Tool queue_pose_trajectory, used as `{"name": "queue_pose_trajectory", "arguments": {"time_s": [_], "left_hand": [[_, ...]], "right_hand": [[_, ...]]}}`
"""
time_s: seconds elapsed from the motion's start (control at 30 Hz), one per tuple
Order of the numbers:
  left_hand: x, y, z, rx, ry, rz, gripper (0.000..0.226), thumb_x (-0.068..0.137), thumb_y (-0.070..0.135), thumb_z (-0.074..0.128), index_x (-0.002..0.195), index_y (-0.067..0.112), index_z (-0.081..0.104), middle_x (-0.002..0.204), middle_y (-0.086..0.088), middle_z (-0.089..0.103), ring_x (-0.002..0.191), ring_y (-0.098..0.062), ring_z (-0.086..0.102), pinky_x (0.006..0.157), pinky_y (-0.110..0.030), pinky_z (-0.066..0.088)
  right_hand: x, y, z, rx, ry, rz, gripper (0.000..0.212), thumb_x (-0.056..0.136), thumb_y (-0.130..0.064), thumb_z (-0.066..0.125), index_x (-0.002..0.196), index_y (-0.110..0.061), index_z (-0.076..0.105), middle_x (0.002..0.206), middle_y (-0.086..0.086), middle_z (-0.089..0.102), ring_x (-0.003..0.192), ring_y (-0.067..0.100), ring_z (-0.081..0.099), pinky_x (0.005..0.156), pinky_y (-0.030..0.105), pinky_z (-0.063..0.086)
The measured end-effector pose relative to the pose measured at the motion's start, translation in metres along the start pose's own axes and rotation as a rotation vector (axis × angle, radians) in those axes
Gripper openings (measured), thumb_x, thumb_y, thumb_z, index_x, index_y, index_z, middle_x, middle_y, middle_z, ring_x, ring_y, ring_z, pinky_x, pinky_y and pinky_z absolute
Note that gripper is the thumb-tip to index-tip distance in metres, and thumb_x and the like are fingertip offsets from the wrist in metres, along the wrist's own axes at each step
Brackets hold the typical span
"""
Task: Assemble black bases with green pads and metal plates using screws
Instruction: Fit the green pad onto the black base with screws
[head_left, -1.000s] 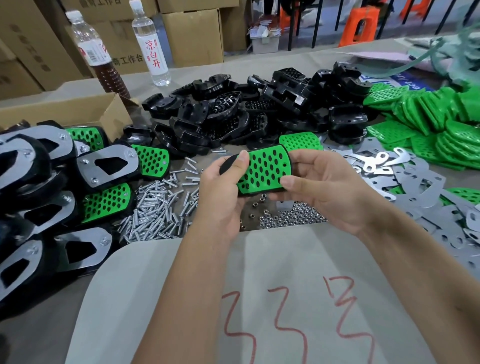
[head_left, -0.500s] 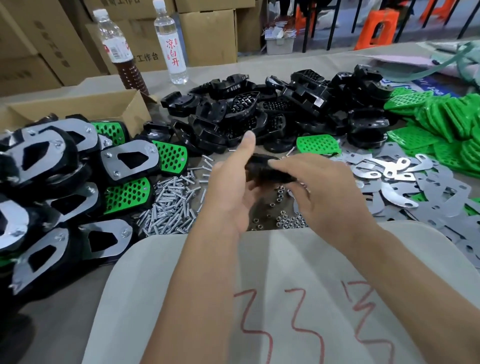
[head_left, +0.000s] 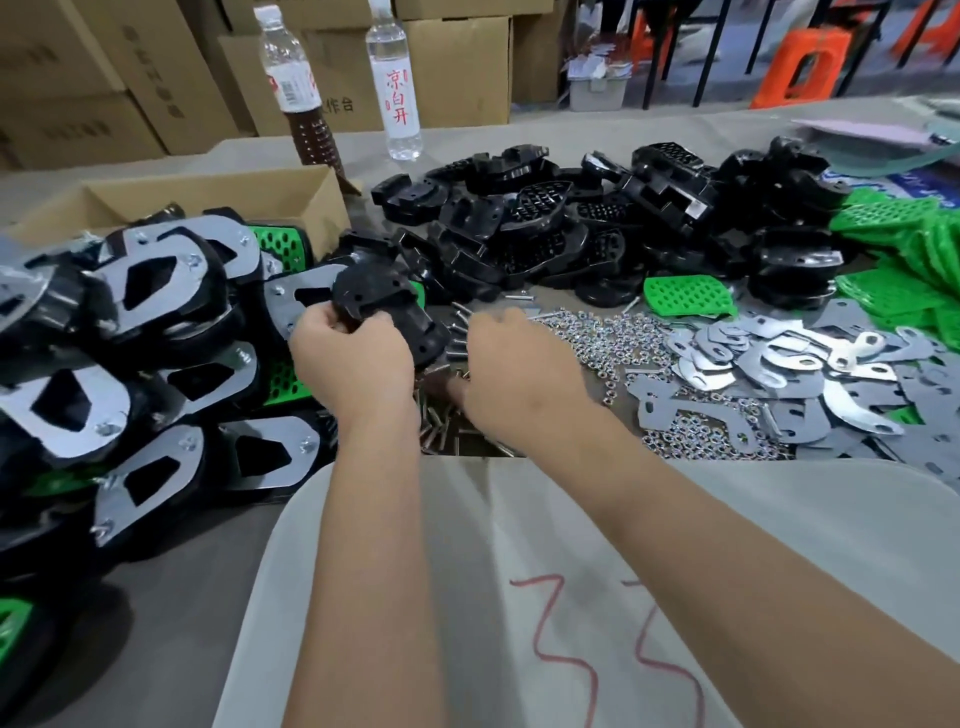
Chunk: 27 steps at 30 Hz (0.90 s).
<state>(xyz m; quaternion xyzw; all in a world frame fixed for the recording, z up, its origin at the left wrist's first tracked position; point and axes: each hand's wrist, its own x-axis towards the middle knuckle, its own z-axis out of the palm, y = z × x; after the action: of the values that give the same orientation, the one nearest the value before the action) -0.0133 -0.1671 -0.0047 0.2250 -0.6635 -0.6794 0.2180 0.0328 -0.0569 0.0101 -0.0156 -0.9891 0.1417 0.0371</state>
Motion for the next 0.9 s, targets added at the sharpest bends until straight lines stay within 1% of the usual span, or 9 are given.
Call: {"name": "queue_pose_trajectory", "arguments": {"time_s": [0.07, 0.13, 0.27, 0.37, 0.5, 0.63, 0.73, 0.83, 0.9], "left_hand": [[0.003, -0.001, -0.001, 0.008, 0.031, 0.037, 0.026, 0.084, 0.001, 0.069, 0.075, 0.025, 0.061, 0.082, 0.004, 0.071, 0.073, -0.013, 0.068, 0.067, -0.027, 0.052], [0.002, 0.0, -0.001, 0.003, 0.031, 0.053, 0.025, 0.084, 0.001, 0.068, 0.076, 0.024, 0.061, 0.084, 0.003, 0.072, 0.078, -0.017, 0.07, 0.072, -0.03, 0.056], [0.0, -0.002, -0.001, -0.046, -0.004, -0.022, 0.017, 0.083, -0.001, 0.066, 0.074, 0.012, 0.059, 0.076, 0.002, 0.067, 0.069, -0.019, 0.061, 0.065, -0.03, 0.051], [-0.005, 0.0, 0.002, -0.032, -0.172, -0.099, 0.015, 0.081, -0.003, 0.07, 0.076, 0.01, 0.064, 0.077, -0.003, 0.07, 0.073, -0.027, 0.068, 0.072, -0.038, 0.06], [-0.022, 0.004, 0.013, 0.103, -0.513, -0.102, 0.022, 0.08, -0.007, 0.073, 0.072, 0.013, 0.071, 0.075, -0.008, 0.073, 0.074, -0.028, 0.07, 0.073, -0.045, 0.063], [-0.036, 0.004, 0.019, 0.098, -0.679, -0.071, 0.019, 0.075, 0.002, 0.069, 0.074, 0.02, 0.066, 0.082, -0.01, 0.068, 0.075, -0.025, 0.063, 0.072, -0.043, 0.055], [-0.051, 0.006, 0.026, -0.173, -0.785, -0.241, 0.025, 0.089, 0.0, 0.052, 0.103, 0.017, 0.065, 0.098, -0.012, 0.078, 0.084, -0.027, 0.07, 0.074, -0.045, 0.059], [-0.066, 0.011, 0.032, -0.38, -0.854, -0.382, 0.026, 0.098, 0.001, 0.042, 0.112, 0.011, 0.061, 0.089, -0.009, 0.08, 0.073, -0.022, 0.076, 0.062, -0.038, 0.063], [-0.069, 0.013, 0.033, -0.462, -0.895, -0.443, 0.025, 0.101, 0.007, 0.041, 0.118, 0.007, 0.059, 0.097, -0.015, 0.077, 0.08, -0.027, 0.075, 0.076, -0.042, 0.062]], "right_hand": [[0.004, -0.012, -0.001, -0.035, -0.068, 0.005, 0.028, 0.095, -0.023, 0.067, 0.119, -0.011, 0.06, 0.124, 0.016, 0.059, 0.116, 0.037, 0.062, 0.082, 0.041, 0.05], [0.007, -0.019, -0.004, -0.002, -0.115, -0.018, 0.007, 0.092, -0.009, 0.062, 0.096, -0.012, 0.057, 0.115, 0.016, 0.063, 0.108, 0.039, 0.065, 0.074, 0.038, 0.044], [0.009, -0.006, -0.003, 0.068, -0.057, -0.036, 0.036, 0.092, -0.001, 0.058, 0.07, -0.016, 0.035, 0.086, 0.011, 0.054, 0.079, 0.033, 0.053, 0.07, 0.034, 0.04], [0.006, 0.027, -0.006, 0.473, 0.096, 0.048, 0.027, 0.092, -0.008, 0.073, 0.071, -0.017, 0.058, 0.069, 0.004, 0.064, 0.065, 0.022, 0.064, 0.064, 0.029, 0.049], [-0.017, 0.074, -0.012, 1.068, 0.419, 0.013, 0.016, 0.086, 0.004, 0.077, 0.086, -0.011, 0.074, 0.072, 0.008, 0.075, 0.065, 0.02, 0.076, 0.064, 0.026, 0.06], [-0.028, 0.092, -0.006, 1.225, 0.551, 0.052, 0.003, 0.09, -0.001, 0.077, 0.088, -0.003, 0.075, 0.072, 0.009, 0.075, 0.065, 0.021, 0.075, 0.065, 0.028, 0.062], [-0.027, 0.094, -0.003, 1.326, 0.538, 0.094, 0.008, 0.095, -0.002, 0.072, 0.089, 0.003, 0.069, 0.073, 0.014, 0.073, 0.059, 0.021, 0.069, 0.06, 0.028, 0.059], [-0.026, 0.093, -0.002, 1.353, 0.541, 0.052, 0.011, 0.096, -0.002, 0.07, 0.086, -0.005, 0.068, 0.076, 0.014, 0.075, 0.061, 0.02, 0.068, 0.06, 0.025, 0.056], [-0.026, 0.095, -0.002, 1.37, 0.592, 0.061, 0.013, 0.096, -0.003, 0.07, 0.084, -0.008, 0.068, 0.075, 0.014, 0.076, 0.059, 0.019, 0.068, 0.058, 0.024, 0.056]]}}
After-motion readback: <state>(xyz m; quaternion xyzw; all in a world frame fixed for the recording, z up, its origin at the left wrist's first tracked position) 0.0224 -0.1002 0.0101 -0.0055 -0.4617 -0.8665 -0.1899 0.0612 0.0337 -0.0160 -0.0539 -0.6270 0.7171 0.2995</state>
